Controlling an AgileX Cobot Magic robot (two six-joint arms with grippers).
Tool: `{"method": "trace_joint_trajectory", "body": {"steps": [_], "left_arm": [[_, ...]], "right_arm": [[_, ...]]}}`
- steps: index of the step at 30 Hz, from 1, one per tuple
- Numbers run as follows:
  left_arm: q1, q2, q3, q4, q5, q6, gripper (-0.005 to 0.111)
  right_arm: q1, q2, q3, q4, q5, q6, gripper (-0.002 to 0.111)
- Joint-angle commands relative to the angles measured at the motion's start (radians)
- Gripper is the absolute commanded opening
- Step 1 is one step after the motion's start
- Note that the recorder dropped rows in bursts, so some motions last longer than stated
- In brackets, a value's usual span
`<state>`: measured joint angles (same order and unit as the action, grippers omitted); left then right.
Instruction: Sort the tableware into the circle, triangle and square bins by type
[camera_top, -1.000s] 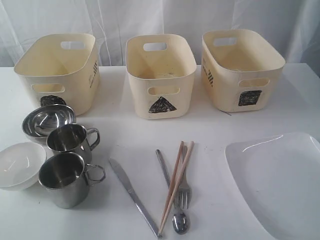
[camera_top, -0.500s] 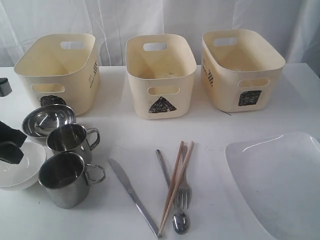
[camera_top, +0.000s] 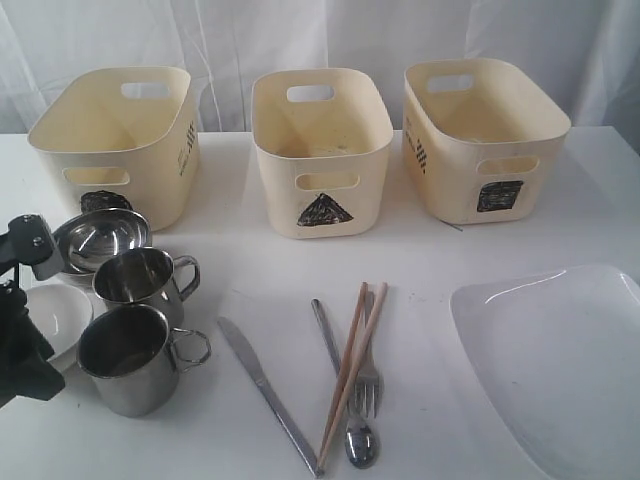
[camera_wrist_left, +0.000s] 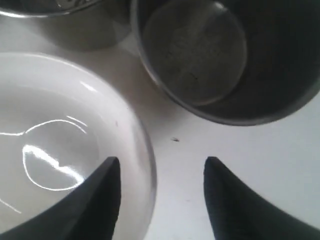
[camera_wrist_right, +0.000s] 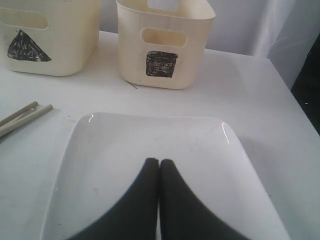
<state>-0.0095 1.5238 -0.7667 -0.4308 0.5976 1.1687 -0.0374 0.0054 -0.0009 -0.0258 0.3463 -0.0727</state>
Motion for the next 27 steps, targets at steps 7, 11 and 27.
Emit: {"method": "trace_joint_trajectory", "body": {"steps": [7,11,27], "left_arm": [[-0.003,0.039,0.024,0.043,-0.118,0.035,0.022],[-0.003,0.026,0.02,0.078,-0.021,0.032,0.0],[-0.003,-0.377,-0.166,0.142,-0.703,-0.221,0.0]], "right_arm": [[-0.005,-0.005,0.001,-0.004,-0.004,-0.001,0.0],[-0.005,-0.005,0.001,-0.004,-0.004,-0.001,0.0],[-0.005,-0.005,0.001,-0.004,-0.004,-0.001,0.0]]}}
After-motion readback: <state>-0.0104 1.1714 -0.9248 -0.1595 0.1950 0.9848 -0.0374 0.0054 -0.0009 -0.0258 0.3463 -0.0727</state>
